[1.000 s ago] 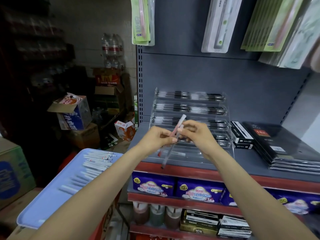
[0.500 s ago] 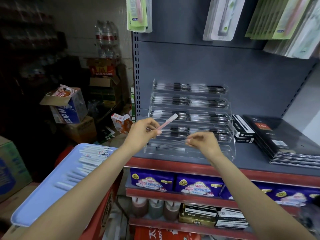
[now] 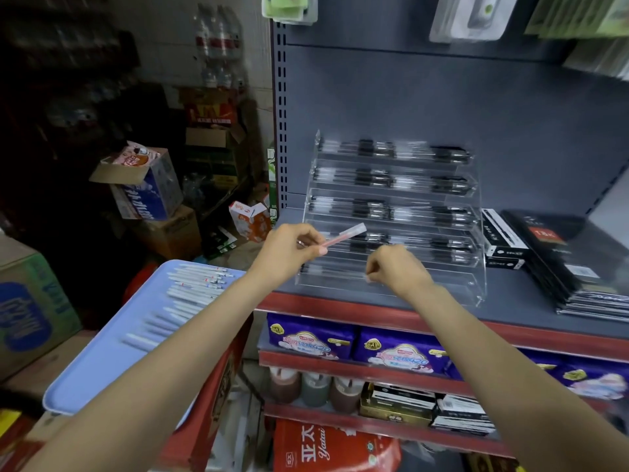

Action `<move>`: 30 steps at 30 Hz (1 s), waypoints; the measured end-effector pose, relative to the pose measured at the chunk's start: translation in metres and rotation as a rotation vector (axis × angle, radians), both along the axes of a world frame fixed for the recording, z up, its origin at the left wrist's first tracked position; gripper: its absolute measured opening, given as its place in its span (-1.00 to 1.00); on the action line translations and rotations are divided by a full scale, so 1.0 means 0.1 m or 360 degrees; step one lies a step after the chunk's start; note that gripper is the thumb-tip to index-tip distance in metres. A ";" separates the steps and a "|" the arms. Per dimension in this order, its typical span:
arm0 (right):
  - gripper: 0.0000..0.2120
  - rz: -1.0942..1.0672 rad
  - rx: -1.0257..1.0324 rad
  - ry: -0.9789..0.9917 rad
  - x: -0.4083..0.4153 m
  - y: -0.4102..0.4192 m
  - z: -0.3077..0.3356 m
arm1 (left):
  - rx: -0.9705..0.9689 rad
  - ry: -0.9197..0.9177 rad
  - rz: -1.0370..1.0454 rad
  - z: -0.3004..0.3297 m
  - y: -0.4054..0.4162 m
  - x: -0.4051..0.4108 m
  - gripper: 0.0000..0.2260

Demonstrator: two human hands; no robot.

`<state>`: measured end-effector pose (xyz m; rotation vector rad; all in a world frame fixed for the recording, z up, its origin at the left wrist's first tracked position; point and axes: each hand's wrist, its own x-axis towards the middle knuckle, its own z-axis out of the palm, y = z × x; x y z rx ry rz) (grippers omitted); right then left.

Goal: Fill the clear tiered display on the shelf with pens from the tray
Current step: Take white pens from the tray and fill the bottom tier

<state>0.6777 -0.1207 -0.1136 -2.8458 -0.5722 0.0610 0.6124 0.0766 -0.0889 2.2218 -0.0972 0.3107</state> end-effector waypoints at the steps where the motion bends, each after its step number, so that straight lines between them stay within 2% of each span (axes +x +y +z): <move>1: -0.92 0.0025 -0.0045 -0.0007 0.02 0.02 -0.01 | 0.0003 0.0000 -0.0003 -0.01 0.01 0.00 -0.94; 4: -0.96 0.0067 -0.0065 0.0032 0.05 0.03 -0.02 | 0.0016 0.0014 -0.0006 -0.02 0.03 0.03 -0.93; 6: -0.93 0.0038 0.0097 0.0049 0.04 -0.03 0.00 | 0.0054 0.0015 0.0001 -0.02 0.04 0.04 -0.92; 9: -0.88 -0.0110 0.0702 -0.0045 -0.08 -0.14 0.13 | 0.0124 0.0011 -0.0017 -0.03 0.05 0.08 -0.91; 11: -0.81 -0.0117 0.1256 0.0195 -0.18 -0.20 0.21 | 0.0170 0.0033 -0.0061 -0.04 0.00 0.10 -0.91; 13: -0.78 -0.0012 0.1442 0.0366 -0.24 -0.23 0.25 | 0.0217 0.0049 -0.0113 -0.05 -0.10 0.12 -0.92; 16: -0.89 0.0062 0.1409 0.0276 -0.26 -0.26 0.26 | 0.0273 0.0043 -0.0165 -0.05 -0.19 0.15 -0.91; 18: -0.89 -0.0020 0.1415 0.0216 -0.24 -0.29 0.20 | 0.0305 -0.0014 -0.0113 -0.07 -0.17 0.15 -0.86; 21: -0.91 -0.0239 0.1277 0.0103 -0.20 -0.35 0.05 | 0.0259 -0.0142 0.0210 -0.19 -0.06 0.12 -0.67; 23: -0.95 -0.0274 0.1138 0.0081 -0.20 -0.34 0.02 | 0.0197 -0.0082 0.0409 -0.26 0.04 0.11 -0.58; 25: -0.96 -0.0230 0.0985 0.0077 -0.20 -0.28 0.03 | 0.0174 0.0069 0.0426 -0.30 0.14 0.14 -0.52; 30: -0.97 -0.0166 0.0588 0.0055 -0.11 -0.10 -0.01 | 0.0143 0.0222 0.0345 -0.39 0.22 0.13 -0.65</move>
